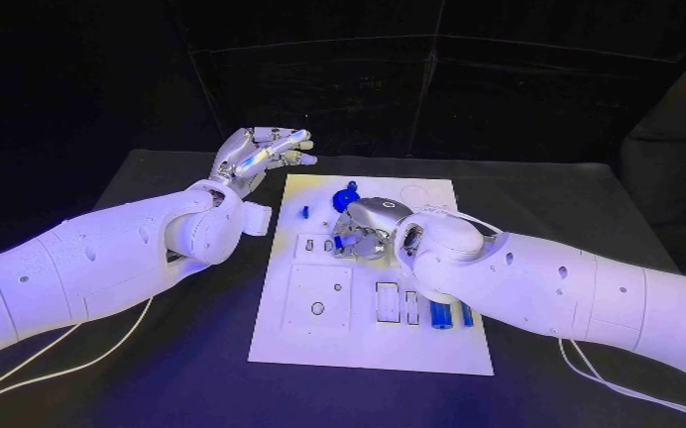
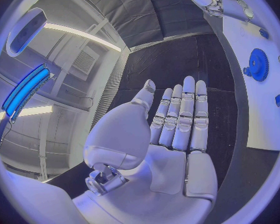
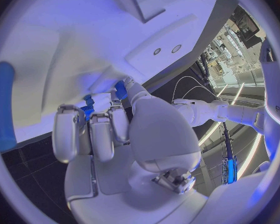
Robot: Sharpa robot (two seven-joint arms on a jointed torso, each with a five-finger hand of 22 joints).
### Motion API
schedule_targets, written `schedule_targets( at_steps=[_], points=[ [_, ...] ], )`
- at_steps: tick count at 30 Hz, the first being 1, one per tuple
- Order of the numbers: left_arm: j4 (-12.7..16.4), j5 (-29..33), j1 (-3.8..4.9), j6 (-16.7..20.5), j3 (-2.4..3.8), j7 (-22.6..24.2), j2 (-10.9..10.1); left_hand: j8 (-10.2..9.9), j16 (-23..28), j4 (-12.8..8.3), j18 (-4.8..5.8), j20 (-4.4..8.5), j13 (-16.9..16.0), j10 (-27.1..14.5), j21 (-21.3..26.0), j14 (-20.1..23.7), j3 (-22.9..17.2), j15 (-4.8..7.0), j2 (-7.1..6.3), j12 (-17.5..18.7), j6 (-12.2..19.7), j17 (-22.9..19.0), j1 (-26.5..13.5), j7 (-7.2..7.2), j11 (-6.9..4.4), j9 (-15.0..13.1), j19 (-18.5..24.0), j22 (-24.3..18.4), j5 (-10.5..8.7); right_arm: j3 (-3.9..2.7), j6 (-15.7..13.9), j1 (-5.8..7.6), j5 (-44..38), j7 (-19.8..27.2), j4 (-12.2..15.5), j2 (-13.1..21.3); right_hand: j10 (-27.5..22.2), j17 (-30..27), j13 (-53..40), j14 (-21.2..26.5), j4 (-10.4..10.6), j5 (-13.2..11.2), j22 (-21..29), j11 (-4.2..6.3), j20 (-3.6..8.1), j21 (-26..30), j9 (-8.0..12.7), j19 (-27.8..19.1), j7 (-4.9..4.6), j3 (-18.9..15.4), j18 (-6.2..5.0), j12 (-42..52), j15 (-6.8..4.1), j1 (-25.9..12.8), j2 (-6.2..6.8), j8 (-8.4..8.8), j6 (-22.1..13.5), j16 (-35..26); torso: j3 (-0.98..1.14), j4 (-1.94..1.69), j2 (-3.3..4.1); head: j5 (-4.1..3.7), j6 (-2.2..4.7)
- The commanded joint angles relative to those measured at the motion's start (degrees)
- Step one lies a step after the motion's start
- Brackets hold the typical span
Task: Assemble the parts on the task board
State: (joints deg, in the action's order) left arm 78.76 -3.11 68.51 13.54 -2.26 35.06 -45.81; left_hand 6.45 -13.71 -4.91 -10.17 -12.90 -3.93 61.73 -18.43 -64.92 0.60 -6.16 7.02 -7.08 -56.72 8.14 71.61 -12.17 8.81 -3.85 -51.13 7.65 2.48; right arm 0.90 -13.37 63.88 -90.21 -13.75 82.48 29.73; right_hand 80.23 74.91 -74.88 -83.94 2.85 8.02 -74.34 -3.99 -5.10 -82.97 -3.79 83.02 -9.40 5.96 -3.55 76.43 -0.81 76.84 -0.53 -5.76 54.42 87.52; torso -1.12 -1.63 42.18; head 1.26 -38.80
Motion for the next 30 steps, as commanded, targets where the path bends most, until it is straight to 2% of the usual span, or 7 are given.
schedule_targets(
  at_steps=[1, 9, 14, 18, 23, 25, 30],
  points=[
    [0.0, 0.0, 0.08, -0.8, 0.03, 0.2, 0.0, -0.3, 0.2, -0.2, -0.3, 0.09, 0.0, 0.3, -0.1, -0.2, 0.0, -0.08, 0.57, 0.2, -0.5, 0.1, -0.2, -0.07, 0.13, 0.0, -0.2, -0.1, 0.28, 0.19, -0.1, -0.14, -0.6, -1.3, -0.2, 0.0, -0.4, 9.6, -2.3, -4.8, 0.3, -0.2, 0.0, -0.17, -0.48, 0.3, -0.1, 0.1, 0.14, -0.1, 0.39, -0.2, 0.49, -0.1, 0.45, 0.22, -0.4, -0.2, 0.0, 0.03, -0.01, -0.01, -0.01],
    [0.0, 0.0, 0.08, -0.9, 0.03, 0.1, 0.0, -0.3, 0.2, -0.2, -0.3, 0.09, 0.0, 0.3, -0.1, -0.1, 0.0, -0.08, 0.58, 0.2, -0.5, 0.1, -0.2, -0.08, 0.14, 0.0, -0.2, -0.1, 0.28, 0.19, -1.2, -0.14, -0.7, -1.5, -0.2, -0.1, -0.8, 9.5, -1.9, -4.8, 1.0, -0.4, 0.1, -0.22, -0.62, 0.3, -0.2, 0.1, 0.15, -0.9, 0.37, -0.6, 0.57, -1.3, 1.34, 0.17, -0.8, -0.2, 0.0, 0.02, 0.01, -0.06, -0.03],
    [0.0, 0.0, 0.08, -0.9, 0.03, 0.1, 0.0, -0.3, 0.2, -0.2, -0.3, 0.09, 0.0, 0.3, -0.1, -0.1, 0.0, -0.08, 0.58, 0.2, -0.5, 0.1, -0.2, -0.08, 0.14, 0.0, -0.2, -0.1, 0.28, 0.19, -4.4, -0.17, -0.7, -0.4, 0.1, 0.1, -0.9, 9.5, -1.8, -4.8, 2.0, 0.3, 0.1, -0.39, -0.73, 0.3, -0.2, 0.1, -0.02, -2.7, 0.38, -0.7, 0.7, -2.9, 2.82, 0.53, -2.0, -0.3, 0.01, 0.04, 0.0, -0.07, -0.02],
    [-0.1, 0.0, 0.07, -1.0, 0.03, 0.0, 0.0, -0.3, 0.2, -0.2, -0.3, 0.09, 0.0, 0.3, -0.1, -0.1, 0.0, -0.08, 0.58, 0.2, -0.5, 0.1, -0.2, -0.08, 0.14, 0.0, -0.2, -0.1, 0.28, 0.18, -8.8, -0.25, -0.1, 3.0, 1.2, 0.8, -0.9, 9.6, -1.8, -4.8, 2.8, 0.6, 0.1, -0.84, -0.97, 0.4, 0.0, 0.1, -0.54, -4.4, 0.38, -0.6, 1.03, -3.3, 4.2, 1.29, -4.2, -0.2, 0.09, 0.02, -0.04, 0.03, 0.04],
    [-0.3, -0.4, 0.07, -1.2, 0.02, -0.6, -0.1, -0.4, 0.1, -0.4, -0.34, 0.14, 0.0, 0.5, -0.3, -0.5, 0.0, 0.02, 0.57, 0.4, -0.6, 0.2, -0.2, -0.03, 0.1, 0.0, -0.5, 0.0, 0.29, 0.14, -12.2, -0.27, 2.6, 9.8, 4.1, 3.3, -0.5, 9.6, -2.5, -4.8, 3.9, 3.5, 0.1, -1.15, -1.31, 0.4, -0.2, 0.1, -0.85, -6.4, 0.37, 0.2, 1.35, -3.2, 5.15, 1.13, -5.1, -0.3, 0.04, 0.0, -0.11, 0.02, 0.23],
    [-0.4, -1.1, 0.07, -1.7, 0.02, -1.2, -0.1, -0.4, -0.9, -0.5, -0.45, 0.68, 0.0, 1.2, -1.2, -3.0, 0.0, 0.72, 0.56, 0.5, -1.1, 0.9, -0.5, 0.33, -0.28, 0.0, -2.1, 0.3, 0.28, 0.11, -12.9, -0.2, 4.3, 13.0, 5.4, 4.6, -0.5, 9.5, -2.5, -4.8, 4.1, 3.8, 0.1, -1.17, -1.34, 0.4, -0.3, 0.1, -0.85, -6.6, 0.38, 0.2, 1.37, -3.2, 5.1, 1.03, -5.0, -0.3, 0.01, -0.01, -0.15, 0.0, 0.28],
    [-0.3, -4.6, 0.07, -2.6, 0.02, -2.3, -0.4, -0.6, -6.1, -0.8, -0.55, 3.56, -0.7, 5.4, -5.3, -13.0, 0.0, 3.53, 0.79, -0.7, -2.2, 4.2, -0.9, 1.73, -2.33, 0.0, -9.0, 2.0, 0.52, 0.07, -15.7, 0.33, 9.4, 20.3, 8.7, 7.9, -0.6, 9.0, -2.5, -4.6, 4.3, 8.0, 0.3, -0.94, -1.28, 0.5, -0.6, -0.1, -0.6, -6.8, 0.32, 0.3, 1.22, -1.6, 3.43, 0.17, -4.3, -0.6, 0.01, 0.1, -0.24, 0.0, 0.59]
  ],
)
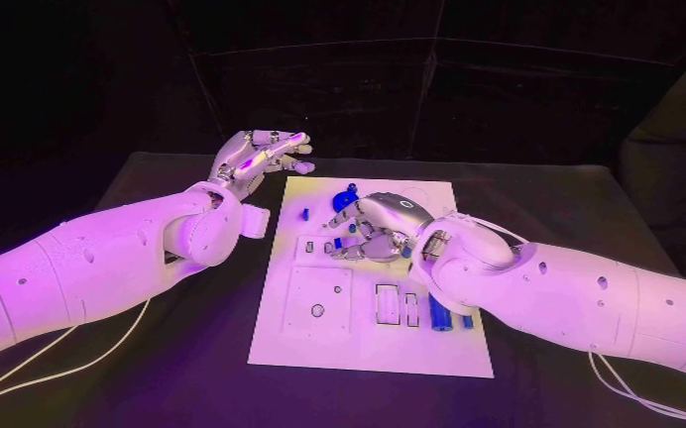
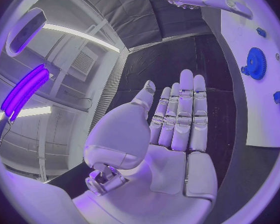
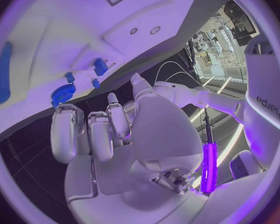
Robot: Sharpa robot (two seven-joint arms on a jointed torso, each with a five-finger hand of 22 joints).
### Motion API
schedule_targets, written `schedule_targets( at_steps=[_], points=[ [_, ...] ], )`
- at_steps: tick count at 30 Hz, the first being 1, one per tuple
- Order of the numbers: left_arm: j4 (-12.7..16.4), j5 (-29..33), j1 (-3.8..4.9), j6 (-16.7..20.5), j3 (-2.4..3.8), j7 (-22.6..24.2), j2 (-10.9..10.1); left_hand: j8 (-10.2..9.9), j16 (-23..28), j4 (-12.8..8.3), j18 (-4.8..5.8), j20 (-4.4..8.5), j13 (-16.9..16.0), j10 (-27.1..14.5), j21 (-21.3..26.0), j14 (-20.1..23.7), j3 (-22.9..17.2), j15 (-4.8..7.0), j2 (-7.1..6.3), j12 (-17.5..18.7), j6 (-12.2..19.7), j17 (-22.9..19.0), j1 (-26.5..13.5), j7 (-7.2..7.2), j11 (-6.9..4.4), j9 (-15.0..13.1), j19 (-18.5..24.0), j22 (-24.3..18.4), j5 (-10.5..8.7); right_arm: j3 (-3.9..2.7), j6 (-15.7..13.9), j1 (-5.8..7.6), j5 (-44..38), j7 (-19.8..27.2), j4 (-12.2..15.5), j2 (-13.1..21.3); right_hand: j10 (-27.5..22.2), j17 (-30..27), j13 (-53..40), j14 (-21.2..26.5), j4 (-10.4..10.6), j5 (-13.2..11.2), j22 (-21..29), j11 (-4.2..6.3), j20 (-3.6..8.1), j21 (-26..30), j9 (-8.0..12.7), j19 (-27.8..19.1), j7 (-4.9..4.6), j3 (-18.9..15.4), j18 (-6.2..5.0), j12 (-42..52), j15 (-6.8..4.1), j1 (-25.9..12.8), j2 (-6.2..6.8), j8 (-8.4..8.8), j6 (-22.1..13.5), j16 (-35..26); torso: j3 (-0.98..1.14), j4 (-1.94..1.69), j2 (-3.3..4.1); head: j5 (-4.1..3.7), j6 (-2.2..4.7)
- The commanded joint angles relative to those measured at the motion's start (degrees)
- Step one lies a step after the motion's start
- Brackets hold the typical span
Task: Assemble the parts on the task board
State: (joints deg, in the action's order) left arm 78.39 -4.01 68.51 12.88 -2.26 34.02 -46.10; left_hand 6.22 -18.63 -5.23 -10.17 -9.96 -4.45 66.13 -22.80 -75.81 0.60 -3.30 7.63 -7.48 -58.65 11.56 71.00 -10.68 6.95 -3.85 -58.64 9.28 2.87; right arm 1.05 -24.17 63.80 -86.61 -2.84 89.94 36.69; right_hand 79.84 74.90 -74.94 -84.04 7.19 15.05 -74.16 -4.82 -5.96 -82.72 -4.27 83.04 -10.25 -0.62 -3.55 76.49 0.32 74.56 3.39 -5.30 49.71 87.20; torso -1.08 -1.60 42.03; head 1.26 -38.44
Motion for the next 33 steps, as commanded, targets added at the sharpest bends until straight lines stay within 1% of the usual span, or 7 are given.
schedule_targets(
  at_steps=[1, 4, 9, 10, 21, 27, 33],
  points=[
    [0.1, -4.9, 0.07, -2.1, 0.02, -1.7, -0.2, -0.3, -2.1, -0.5, -0.59, 0.98, -0.3, 1.7, -1.6, -3.5, -0.1, 1.14, 0.2, -0.5, -0.6, 1.3, -0.4, 0.52, -0.8, -0.1, -2.5, 0.7, 0.08, -0.1, -5.3, 0.75, 7.7, 10.7, 2.0, 2.0, -0.3, 8.8, -2.3, -4.5, -0.1, 1.4, 0.3, -0.07, -0.4, 0.3, -0.1, -0.2, 0.29, -0.2, 0.28, 0.1, 0.06, 0.9, -0.67, -0.41, 0.5, -0.4, 0.01, 0.12, -0.18, 0.04, 0.22],
    [0.5, -8.6, 0.09, -2.2, 0.03, -4.8, -0.6, 0.4, -10.1, -0.6, -0.45, 4.12, -1.7, 6.9, -7.1, -10.6, 0.0, 3.96, 0.24, -2.7, -2.9, 6.3, -1.0, 2.62, -3.39, -0.5, -10.5, 3.3, -0.34, -0.12, -5.3, 2.21, 12.7, 12.5, 3.1, 4.4, -0.7, 7.8, -2.0, -4.2, -0.6, 3.5, 1.1, 0.1, -0.27, 0.8, -0.2, -0.6, 0.44, 0.2, 0.13, -0.3, -0.1, 2.3, -1.6, -0.81, 0.9, -0.9, 0.12, 0.2, -0.6, 0.12, 0.0],
    [1.6, -20.2, 1.27, -4.9, 0.05, -20.9, -1.8, 2.6, -52.5, 0.6, -0.43, 6.83, -6.7, 14.1, -14.6, -12.6, 0.6, 6.5, 0.59, -9.6, -6.6, 51.9, -3.1, 5.32, -6.0, -1.7, -17.5, 7.4, 0.41, -0.13, -2.6, 5.97, 21.0, 12.4, 3.3, 9.3, -1.3, 5.8, -1.3, -3.7, -0.5, 3.5, 3.0, 0.2, -0.16, 1.8, -0.2, -1.5, 0.56, -0.1, -0.24, -1.1, -0.21, 2.5, -1.99, -1.21, 1.2, -2.1, 0.25, 0.3, -1.6, 0.28, -0.29],
    [1.7, -22.0, 1.52, -5.7, 0.05, -23.8, -2.0, 4.0, -60.7, 1.5, 0.97, 7.6, -10.4, 13.5, -22.7, -12.8, 1.5, 6.85, -0.01, -13.8, -7.0, 61.8, -4.4, 5.52, -6.9, -2.6, -19.9, 16.3, 0.11, -0.13, -2.1, 6.59, 22.2, 12.2, 3.2, 10.0, -1.6, 5.3, -1.1, -3.6, -0.4, 3.3, 3.5, 0.23, -0.13, 2.1, -0.2, -1.7, 0.58, -0.2, -0.34, -1.3, -0.24, 2.5, -2.04, -1.3, 1.3, -2.4, 0.27, 0.31, -1.69, 0.32, -0.33],
    [2.4, -41.4, 5.16, -19.6, 0.04, -54.0, -0.9, 13.2, -66.7, 11.7, 4.25, 7.95, -27.8, 3.2, -45.3, -12.5, 6.9, 7.18, 0.95, -33.8, -2.4, 70.5, -10.4, 6.28, -6.79, -8.4, -24.3, 44.5, 0.2, -0.21, -2.5, 10.25, 28.9, 12.9, -1.6, 14.8, -2.2, 3.8, -0.3, -3.2, -0.5, 3.2, 6.1, 0.4, 0.02, 3.5, -0.3, -2.9, 0.74, -0.4, -0.83, -2.2, -0.41, 3.1, -2.53, -1.78, 1.6, -3.5, 1.12, 0.52, -3.42, 0.69, -1.13],
    [0.4, -49.6, 6.6, -24.6, -0.03, -59.3, 2.1, 21.4, -70.6, 16.3, 5.45, 8.81, -47.9, 7.7, -51.8, -13.8, 11.3, 8.23, 1.17, -53.4, -1.2, 77.0, -10.4, 7.74, -8.26, -13.9, -25.1, 53.7, -0.06, -0.21, -2.0, 10.58, 29.6, 12.5, -3.4, 14.2, -2.3, 3.7, -0.3, -3.2, -0.5, 3.3, 6.2, 0.4, 0.03, 3.6, -0.3, -3.0, 0.75, -0.5, -0.85, -2.2, -0.42, 3.1, -2.54, -1.79, 1.6, -3.5, 1.44, 0.39, -3.92, 0.76, -1.44],
    [-2.5, -53.1, 7.76, -26.4, -0.92, -61.5, 6.2, 25.8, -71.4, 17.9, 5.67, 9.08, -53.0, 8.2, -53.2, -14.2, 13.2, 8.49, 1.48, -58.1, 1.3, 78.4, -9.4, 8.13, -8.47, -17.5, -24.9, 55.6, -0.13, -0.21, -1.8, 10.7, 29.5, 10.9, -4.1, 13.4, -2.4, 3.4, -0.1, -3.1, -0.5, 3.7, 6.7, 0.43, 0.09, 3.9, -0.3, -3.2, 0.78, -0.7, -0.93, -2.4, -0.46, 3.2, -2.59, -1.92, 1.6, -3.8, 1.63, 0.33, -4.17, 0.94, -1.7]
  ],
)
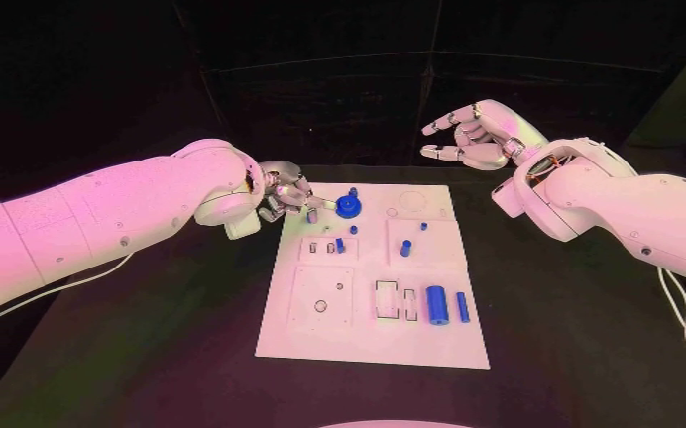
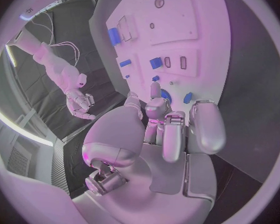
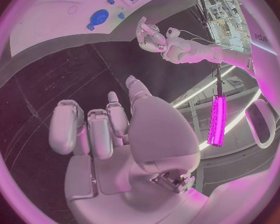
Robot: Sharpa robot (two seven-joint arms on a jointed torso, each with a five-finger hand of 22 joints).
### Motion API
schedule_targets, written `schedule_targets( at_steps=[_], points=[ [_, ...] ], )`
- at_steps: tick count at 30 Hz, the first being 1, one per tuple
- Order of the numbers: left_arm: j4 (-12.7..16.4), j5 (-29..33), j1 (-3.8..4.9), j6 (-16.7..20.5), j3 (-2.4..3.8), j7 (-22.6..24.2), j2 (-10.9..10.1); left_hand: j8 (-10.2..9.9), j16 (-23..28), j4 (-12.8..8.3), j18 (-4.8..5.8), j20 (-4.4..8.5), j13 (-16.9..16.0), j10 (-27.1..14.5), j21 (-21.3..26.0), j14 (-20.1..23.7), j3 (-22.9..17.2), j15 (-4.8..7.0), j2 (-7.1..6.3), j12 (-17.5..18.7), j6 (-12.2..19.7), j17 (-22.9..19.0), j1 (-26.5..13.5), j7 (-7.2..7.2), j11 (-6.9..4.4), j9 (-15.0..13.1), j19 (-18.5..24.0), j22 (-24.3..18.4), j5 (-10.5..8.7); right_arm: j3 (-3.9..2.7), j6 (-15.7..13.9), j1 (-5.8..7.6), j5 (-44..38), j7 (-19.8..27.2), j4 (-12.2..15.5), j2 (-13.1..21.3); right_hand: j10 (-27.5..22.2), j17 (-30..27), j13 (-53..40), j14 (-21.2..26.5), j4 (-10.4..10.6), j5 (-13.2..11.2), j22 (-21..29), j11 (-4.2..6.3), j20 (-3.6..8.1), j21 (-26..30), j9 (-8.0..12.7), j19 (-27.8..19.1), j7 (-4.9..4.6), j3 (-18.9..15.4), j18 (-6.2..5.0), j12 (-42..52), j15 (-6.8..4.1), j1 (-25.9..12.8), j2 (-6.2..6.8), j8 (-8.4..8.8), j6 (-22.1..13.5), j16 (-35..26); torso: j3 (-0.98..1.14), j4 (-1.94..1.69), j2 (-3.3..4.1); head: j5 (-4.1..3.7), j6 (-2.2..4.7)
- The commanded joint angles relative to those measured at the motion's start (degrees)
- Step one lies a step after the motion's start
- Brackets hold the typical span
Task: Assemble the parts on the task board
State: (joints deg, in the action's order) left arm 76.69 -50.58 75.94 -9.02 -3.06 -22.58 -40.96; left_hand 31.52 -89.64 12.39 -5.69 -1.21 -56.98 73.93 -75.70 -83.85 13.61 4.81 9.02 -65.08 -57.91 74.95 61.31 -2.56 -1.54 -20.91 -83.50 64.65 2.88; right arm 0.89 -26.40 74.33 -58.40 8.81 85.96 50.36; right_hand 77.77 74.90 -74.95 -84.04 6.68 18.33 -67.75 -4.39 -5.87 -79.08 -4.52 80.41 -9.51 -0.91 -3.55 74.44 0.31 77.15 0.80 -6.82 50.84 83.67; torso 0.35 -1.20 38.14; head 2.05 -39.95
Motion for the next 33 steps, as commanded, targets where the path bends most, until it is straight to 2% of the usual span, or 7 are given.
schedule_targets(
  at_steps=[1, 3, 9, 13, 17, 26, 33],
  points=[
    [-1.4, -7.0, 0.47, -4.7, -0.23, -5.2, 1.8, 0.9, -0.4, 0.5, 1.22, 0.32, -0.9, 0.4, -0.4, -6.1, 0.6, 0.39, -0.04, -0.8, 0.8, 15.1, 0.3, 0.02, 0.04, -0.8, 0.0, 0.4, -0.15, -0.05, 0.5, 0.18, 1.2, -1.1, -0.3, -0.5, -0.4, 3.3, -0.1, -3.1, 0.0, 0.5, 0.4, 0.0, 0.0, 0.3, 0.0, -0.6, 0.04, -0.5, -0.95, -0.4, -0.47, 0.6, 0.0, -0.41, 0.5, -0.3, 0.21, -0.04, -0.31, 0.22, -0.33],
    [-2.6, -7.7, 0.69, -4.8, -0.4, -5.6, 3.5, 1.9, -0.4, 1.0, 1.28, 0.32, -1.8, 0.4, -0.8, -6.1, 1.4, 0.37, -0.36, -1.6, 1.6, 15.1, 0.3, 0.0, 0.03, -1.6, 0.0, 0.9, -0.16, -0.05, 0.5, 0.19, 1.1, -1.7, -0.4, -0.8, -0.4, 3.2, -0.1, -3.1, 0.1, 0.6, 0.4, 0.01, 0.01, 0.4, 0.0, -0.6, 0.04, -0.6, -0.96, -0.4, -0.47, 0.5, 0.01, -0.43, 0.5, -0.3, 0.19, 0.14, -0.27, 0.49, -0.26],
    [-5.1, -8.8, 1.01, -7.1, -0.57, -6.3, 6.6, 3.1, -0.4, 1.9, 1.25, 0.3, -2.2, 0.1, -0.9, -6.1, 2.8, 0.35, -0.73, -2.0, 2.7, 15.1, 0.1, -0.01, 0.06, -2.8, 0.3, 1.0, -0.18, -0.04, 0.4, 0.21, 0.9, -2.5, -0.7, -1.4, -0.4, 3.2, -0.1, -3.1, 0.1, 0.6, 0.4, 0.01, 0.01, 0.4, 0.0, -0.6, 0.04, -0.6, -0.96, -0.4, -0.47, 0.5, 0.01, -0.43, 0.5, -0.3, 0.19, 0.18, -0.29, 0.34, -0.15],
    [-6.0, -9.6, 1.08, -8.6, -0.84, -6.6, 7.8, 3.4, -0.4, 2.9, 1.16, 0.28, -1.9, -0.6, -0.6, -6.1, 4.0, 0.29, -1.11, -1.6, 3.6, 15.1, -0.7, -0.15, 0.16, -3.2, 0.6, 0.5, -0.22, -0.04, 0.3, 0.22, 0.9, -2.6, -1.0, -1.9, -0.5, 3.1, 0.0, -3.1, 0.1, 0.9, 0.6, 0.02, 0.04, 0.5, 0.0, -0.7, 0.04, -0.7, -0.98, -0.5, -0.49, 0.6, -0.04, -0.43, 0.4, -0.4, 0.19, 0.36, -0.27, 0.27, -0.16],
    [-6.8, -9.9, 1.09, -9.2, -1.47, -6.7, 8.9, 3.3, -0.4, 3.0, 1.2, 0.22, -1.0, -1.3, -0.7, -6.1, 4.5, 0.17, -1.2, -1.0, 4.7, 15.1, -0.3, -0.39, 0.33, -3.4, 0.6, 0.7, -0.22, -0.04, 0.3, 0.22, 0.8, -2.7, -1.1, -2.1, -0.5, 3.1, 0.1, -3.1, 0.1, 1.6, 0.7, 0.02, 0.07, 0.6, 0.1, -0.7, 0.03, -0.8, -0.99, -0.5, -0.51, 0.9, -0.13, -0.45, 0.2, -0.5, 0.13, -0.03, -0.22, -0.15, -0.27],
    [-8.2, -10.0, 0.83, -10.1, -2.63, -6.9, 11.0, 3.3, -0.4, 2.9, 1.26, 0.18, -1.3, -1.3, -0.9, -6.1, 4.5, 0.11, -1.02, -1.1, 4.9, 15.1, 0.2, -0.45, 0.39, -3.5, 0.6, 1.1, -0.2, -0.04, 0.4, 0.22, 0.6, -3.0, -1.3, -2.6, -0.6, 3.0, 0.2, -3.1, 0.1, 3.3, 0.8, 0.05, 0.11, 0.8, 0.1, -0.6, 0.03, -1.1, -0.99, -0.6, -0.55, 1.2, -0.22, -0.6, 0.1, -0.7, 0.12, 0.06, -0.25, 0.06, -0.65],
    [-9.1, -10.0, 0.6, -10.8, -2.85, -6.9, 11.6, 3.4, -0.4, 2.8, 1.27, 0.14, -1.2, -1.3, -0.9, -6.1, 4.5, 0.06, -0.71, -1.1, 5.0, 15.1, 0.5, -0.48, 0.43, -3.6, 0.6, 1.2, -0.19, -0.04, 0.6, 0.22, 0.5, -3.3, -1.4, -2.8, -0.6, 3.0, 0.2, -3.1, 0.2, 3.7, 0.8, 0.05, 0.12, 0.8, 0.1, -0.6, 0.03, -1.2, -0.99, -0.7, -0.55, 1.3, -0.25, -0.64, 0.0, -0.7, 0.13, 0.11, -0.18, 0.15, -0.85]
  ],
)
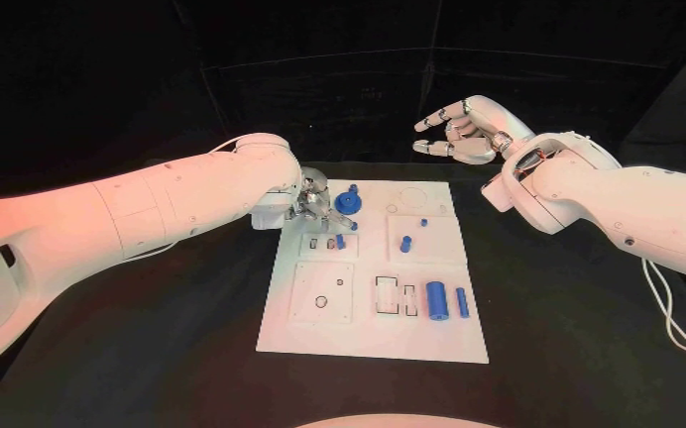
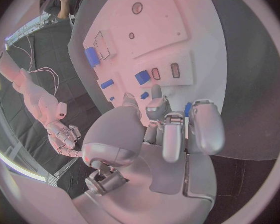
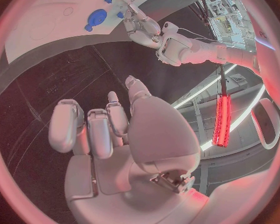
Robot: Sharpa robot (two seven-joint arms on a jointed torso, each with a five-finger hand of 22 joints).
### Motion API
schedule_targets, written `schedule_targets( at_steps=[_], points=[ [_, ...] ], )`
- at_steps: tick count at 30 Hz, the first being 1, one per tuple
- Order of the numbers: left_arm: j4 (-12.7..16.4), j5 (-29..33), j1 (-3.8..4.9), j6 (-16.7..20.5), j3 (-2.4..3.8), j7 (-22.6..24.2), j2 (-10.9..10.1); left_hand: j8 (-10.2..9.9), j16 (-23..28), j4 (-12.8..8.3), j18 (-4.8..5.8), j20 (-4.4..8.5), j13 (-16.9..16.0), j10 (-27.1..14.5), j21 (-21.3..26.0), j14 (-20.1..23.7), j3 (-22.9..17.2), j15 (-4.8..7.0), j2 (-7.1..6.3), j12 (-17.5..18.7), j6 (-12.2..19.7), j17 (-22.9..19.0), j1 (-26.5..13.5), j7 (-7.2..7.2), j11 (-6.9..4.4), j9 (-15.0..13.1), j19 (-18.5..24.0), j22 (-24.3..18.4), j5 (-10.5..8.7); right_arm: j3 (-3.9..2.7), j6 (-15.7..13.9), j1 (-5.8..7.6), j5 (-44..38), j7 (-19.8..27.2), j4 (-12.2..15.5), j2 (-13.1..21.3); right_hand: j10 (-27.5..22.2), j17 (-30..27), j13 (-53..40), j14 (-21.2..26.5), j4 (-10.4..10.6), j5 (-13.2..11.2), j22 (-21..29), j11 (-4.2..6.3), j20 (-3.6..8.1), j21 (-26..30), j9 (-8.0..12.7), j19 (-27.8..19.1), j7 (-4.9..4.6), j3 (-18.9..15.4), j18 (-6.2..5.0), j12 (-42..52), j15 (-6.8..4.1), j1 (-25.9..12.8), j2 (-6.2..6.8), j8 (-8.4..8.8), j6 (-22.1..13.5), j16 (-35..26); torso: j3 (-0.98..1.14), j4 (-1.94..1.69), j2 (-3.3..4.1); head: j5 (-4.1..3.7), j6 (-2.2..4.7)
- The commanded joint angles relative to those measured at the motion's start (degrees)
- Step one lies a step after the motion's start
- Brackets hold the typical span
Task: Assemble the parts on the task board
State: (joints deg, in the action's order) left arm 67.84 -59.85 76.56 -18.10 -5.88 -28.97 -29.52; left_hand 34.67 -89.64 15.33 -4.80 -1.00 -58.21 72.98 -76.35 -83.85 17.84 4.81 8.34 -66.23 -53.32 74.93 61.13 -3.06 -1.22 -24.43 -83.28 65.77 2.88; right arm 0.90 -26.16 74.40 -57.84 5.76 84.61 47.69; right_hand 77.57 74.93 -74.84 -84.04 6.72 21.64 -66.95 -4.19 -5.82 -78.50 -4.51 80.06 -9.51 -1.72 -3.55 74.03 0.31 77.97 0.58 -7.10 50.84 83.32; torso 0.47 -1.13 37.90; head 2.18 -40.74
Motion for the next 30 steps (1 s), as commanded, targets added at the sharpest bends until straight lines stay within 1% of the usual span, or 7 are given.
schedule_targets(
  at_steps=[1, 5, 11, 15, 19, 22, 30],
  points=[
    [-0.3, -0.7, -0.04, -1.8, -0.04, -0.6, 0.2, 0.2, -0.4, -0.1, 0.38, -0.08, 0.0, -0.4, -0.3, -6.1, 0.2, 0.06, 0.02, 0.0, 0.4, 15.1, 0.7, 0.0, 0.11, -0.1, 0.3, 0.1, -0.19, -0.06, 0.3, 0.16, 0.0, -0.2, -0.1, -0.2, -0.4, 2.9, 0.1, -3.1, 0.1, 0.4, 0.0, -0.16, 0.08, 0.2, 0.1, -0.3, 0.03, -0.4, -0.99, -0.2, -0.55, 0.5, -0.03, -0.37, 0.0, -0.4, 0.02, 0.01, 0.04, 0.01, -0.1],
    [-0.6, -0.7, -0.2, -2.2, -0.11, -0.6, 0.7, 0.4, -0.4, -0.5, 0.39, -0.16, -0.1, -0.5, -0.4, -6.1, 0.1, -0.01, 0.3, 0.0, 0.6, 15.1, 1.7, -0.05, 0.16, -0.3, 0.4, 0.2, -0.19, -0.06, 0.4, 0.16, -0.1, -0.3, -0.3, -0.4, -0.4, 2.9, 0.1, -3.1, 0.1, 0.5, 0.1, -0.15, 0.08, 0.3, 0.1, -0.3, 0.04, -0.4, -1.0, -0.2, -0.56, 0.5, -0.04, -0.39, 0.0, -0.4, 0.05, 0.01, 0.03, 0.04, -0.25],
    [-0.9, -0.7, -0.35, -2.6, -0.21, -0.6, 1.1, 0.5, -0.4, -0.8, 0.39, -0.19, -0.1, -0.4, -0.4, -6.1, 0.1, -0.02, 0.38, -0.1, 0.6, 15.1, 2.1, -0.05, 0.18, -0.5, 0.4, 0.3, -0.18, -0.06, 0.4, 0.16, -0.1, -0.5, -0.4, -0.5, -0.5, 2.8, 0.2, -3.1, 0.2, 0.4, 0.3, -0.17, 0.08, 0.4, 0.1, -0.3, 0.03, -0.6, -1.03, -0.3, -0.56, 0.4, 0.02, -0.41, 0.0, -0.5, 0.0, -0.01, 0.05, -0.06, -0.38],
    [-1.2, -0.7, -0.46, -2.8, -0.3, -0.7, 1.5, 0.7, -0.4, -0.9, 0.4, -0.21, -0.3, -0.4, -0.5, -6.1, 0.0, -0.03, 0.53, -0.2, 0.6, 15.1, 2.4, -0.04, 0.18, -0.6, 0.4, 0.4, -0.17, -0.06, 0.5, 0.16, -0.1, -0.6, -0.4, -0.6, -0.5, 2.8, 0.2, -3.1, 0.2, 0.4, 0.3, -0.17, 0.08, 0.4, 0.1, -0.3, 0.03, -0.6, -1.03, -0.3, -0.56, 0.4, 0.02, -0.41, 0.0, -0.5, 0.03, 0.02, 0.04, -0.01, -0.53],
    [-1.5, -0.7, -0.58, -2.8, -0.66, -0.7, 1.7, 0.8, -0.4, -1.2, 0.41, -0.24, -0.3, -0.4, -0.5, -6.1, -0.2, -0.04, 0.78, -0.3, 0.7, 15.1, 2.9, -0.04, 0.18, -0.7, 0.4, 0.5, -0.17, -0.06, 0.6, 0.16, -0.1, -0.7, -0.4, -0.6, -0.5, 2.8, 0.2, -3.1, 0.2, 0.4, 0.3, -0.17, 0.08, 0.4, 0.1, -0.3, 0.03, -0.6, -1.03, -0.3, -0.56, 0.4, 0.02, -0.41, 0.0, -0.5, 0.03, 0.0, 0.05, -0.07, -0.7],
    [-1.5, -0.7, -0.62, -2.9, -0.86, -0.7, 1.8, 0.8, -0.4, -1.3, 0.41, -0.24, -0.4, -0.3, -0.6, -6.1, -0.2, -0.04, 0.84, -0.3, 0.7, 15.1, 2.9, -0.04, 0.18, -0.7, 0.4, 0.5, -0.17, -0.06, 0.6, 0.16, -0.1, -0.7, -0.4, -0.7, -0.4, 2.8, 0.2, -3.1, 0.3, 0.3, 0.3, -0.17, 0.09, 0.4, 0.1, -0.3, 0.02, -0.6, -1.03, -0.3, -0.55, 0.4, 0.03, -0.42, 0.0, -0.5, 0.02, 0.02, 0.05, -0.11, -0.68],
    [-1.4, -0.5, -0.67, -2.9, -1.06, -0.7, 2.1, 0.9, -0.4, -1.3, 0.43, -0.25, -0.4, -0.3, -0.6, -6.1, -0.3, -0.04, 1.01, -0.4, 0.7, 15.1, 3.1, -0.03, 0.17, -0.8, 0.4, 0.7, -0.16, -0.06, 0.8, 0.16, -0.1, -0.8, -0.6, -0.9, -0.4, 2.8, 0.2, -3.1, 0.3, 0.3, 0.3, -0.17, 0.09, 0.4, 0.1, -0.3, 0.02, -0.6, -1.03, -0.3, -0.55, 0.4, 0.03, -0.42, 0.0, -0.5, 0.04, -0.04, 0.05, -0.13, -0.86]
  ],
)
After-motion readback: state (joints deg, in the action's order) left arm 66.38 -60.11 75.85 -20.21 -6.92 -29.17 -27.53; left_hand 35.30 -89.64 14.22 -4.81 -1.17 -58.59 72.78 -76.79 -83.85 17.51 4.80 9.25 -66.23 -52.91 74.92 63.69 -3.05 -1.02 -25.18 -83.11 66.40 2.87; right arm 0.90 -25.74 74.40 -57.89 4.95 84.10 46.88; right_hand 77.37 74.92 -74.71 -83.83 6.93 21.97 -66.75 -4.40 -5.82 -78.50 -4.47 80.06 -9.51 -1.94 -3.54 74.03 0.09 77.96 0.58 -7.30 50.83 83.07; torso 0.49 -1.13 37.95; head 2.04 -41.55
